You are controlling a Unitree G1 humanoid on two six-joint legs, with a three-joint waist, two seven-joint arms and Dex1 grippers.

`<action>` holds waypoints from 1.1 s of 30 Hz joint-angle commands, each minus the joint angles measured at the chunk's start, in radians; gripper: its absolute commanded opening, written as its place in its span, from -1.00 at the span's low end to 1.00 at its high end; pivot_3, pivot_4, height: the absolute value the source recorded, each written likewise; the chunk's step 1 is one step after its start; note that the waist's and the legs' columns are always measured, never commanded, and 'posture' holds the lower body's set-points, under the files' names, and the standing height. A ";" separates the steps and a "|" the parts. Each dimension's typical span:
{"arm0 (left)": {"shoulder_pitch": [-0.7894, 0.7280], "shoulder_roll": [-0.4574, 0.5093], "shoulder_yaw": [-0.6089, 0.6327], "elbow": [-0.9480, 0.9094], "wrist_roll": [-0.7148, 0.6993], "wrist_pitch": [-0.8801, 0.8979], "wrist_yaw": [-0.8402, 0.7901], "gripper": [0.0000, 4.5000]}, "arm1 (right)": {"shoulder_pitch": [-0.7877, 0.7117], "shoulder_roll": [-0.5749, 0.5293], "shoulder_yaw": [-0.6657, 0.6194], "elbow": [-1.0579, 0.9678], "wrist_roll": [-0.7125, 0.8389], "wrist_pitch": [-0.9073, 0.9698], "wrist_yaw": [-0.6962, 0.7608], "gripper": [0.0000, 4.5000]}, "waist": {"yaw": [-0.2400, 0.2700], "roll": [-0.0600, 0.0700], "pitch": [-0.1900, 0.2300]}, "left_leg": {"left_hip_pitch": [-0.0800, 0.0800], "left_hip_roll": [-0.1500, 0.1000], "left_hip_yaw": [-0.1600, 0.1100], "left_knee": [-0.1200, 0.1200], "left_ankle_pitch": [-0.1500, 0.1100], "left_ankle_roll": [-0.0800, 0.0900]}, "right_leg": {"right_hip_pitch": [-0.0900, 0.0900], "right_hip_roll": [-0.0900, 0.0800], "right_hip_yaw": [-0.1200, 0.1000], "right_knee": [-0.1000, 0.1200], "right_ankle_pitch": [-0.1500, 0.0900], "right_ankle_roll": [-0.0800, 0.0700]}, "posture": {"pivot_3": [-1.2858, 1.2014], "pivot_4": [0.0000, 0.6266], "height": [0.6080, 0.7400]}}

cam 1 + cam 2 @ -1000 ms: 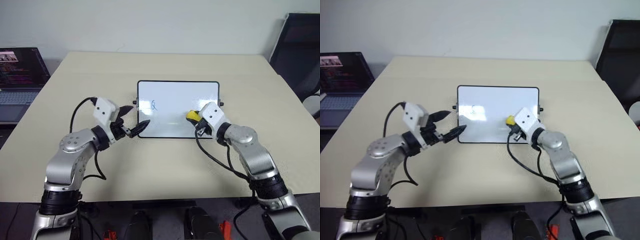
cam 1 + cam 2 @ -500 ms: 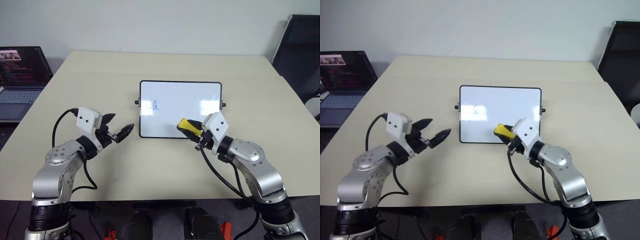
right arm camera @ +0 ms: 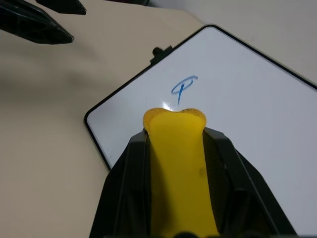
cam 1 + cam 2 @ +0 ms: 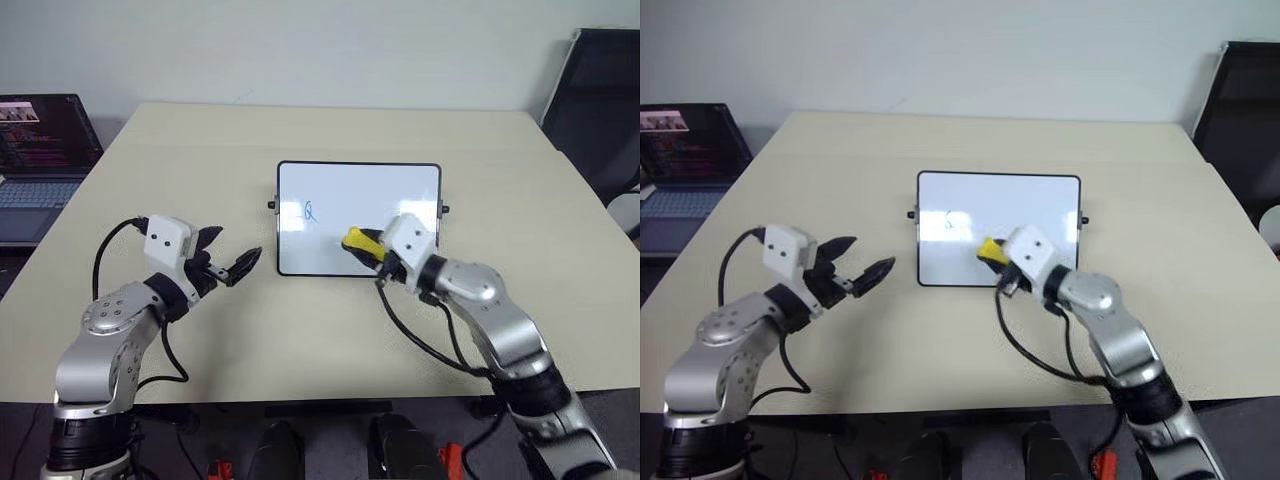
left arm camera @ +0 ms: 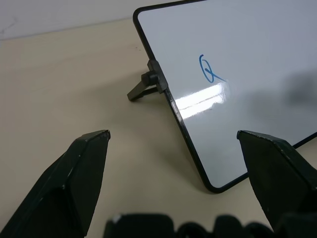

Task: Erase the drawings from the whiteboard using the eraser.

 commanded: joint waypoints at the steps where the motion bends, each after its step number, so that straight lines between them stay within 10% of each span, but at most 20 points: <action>1: -0.038 0.012 -0.023 -0.028 0.008 -0.011 -0.004 1.00 | -0.151 0.058 0.036 0.170 -0.052 -0.106 -0.008 -0.51 | -0.001 0.000 0.000 | 0.000 0.000 0.000 0.000 0.000 0.000 | 0.000 0.000 0.000 0.000 0.000 0.000 | 0.03 -0.52 1.00; 12: -0.079 0.012 -0.074 -0.007 0.019 -0.017 -0.025 1.00 | -0.501 0.207 0.039 0.797 -0.155 -0.231 -0.083 -0.51 | -0.002 0.000 0.001 | -0.001 0.001 -0.001 -0.002 0.000 0.000 | 0.000 0.002 0.000 0.000 0.004 0.003 | 0.03 -0.52 1.00; 20: -0.073 0.011 -0.078 -0.006 0.021 -0.022 -0.031 1.00 | -0.437 0.137 0.188 0.760 -0.248 -0.282 0.149 -0.51 | -0.004 0.001 0.001 | 0.001 0.001 -0.002 0.000 0.000 0.000 | 0.002 0.003 0.000 0.002 0.000 0.002 | 0.03 -0.52 1.00; 28: -0.087 0.005 -0.093 0.009 0.025 -0.030 -0.036 1.00 | -0.550 0.190 0.103 0.912 -0.318 -0.414 -0.173 -0.51 | -0.003 0.001 0.001 | 0.002 0.001 -0.003 0.000 0.002 0.003 | 0.001 0.004 0.000 0.004 0.005 -0.002 | 0.03 -0.52 1.00; 33: -0.090 -0.001 -0.100 0.016 0.027 -0.036 -0.040 1.00 | -0.538 0.212 0.122 0.945 -0.305 -0.379 -0.057 -0.51 | -0.005 0.001 0.001 | 0.002 0.001 -0.003 0.000 0.002 0.003 | 0.002 0.004 0.001 0.003 0.004 -0.002 | 0.03 -0.52 1.00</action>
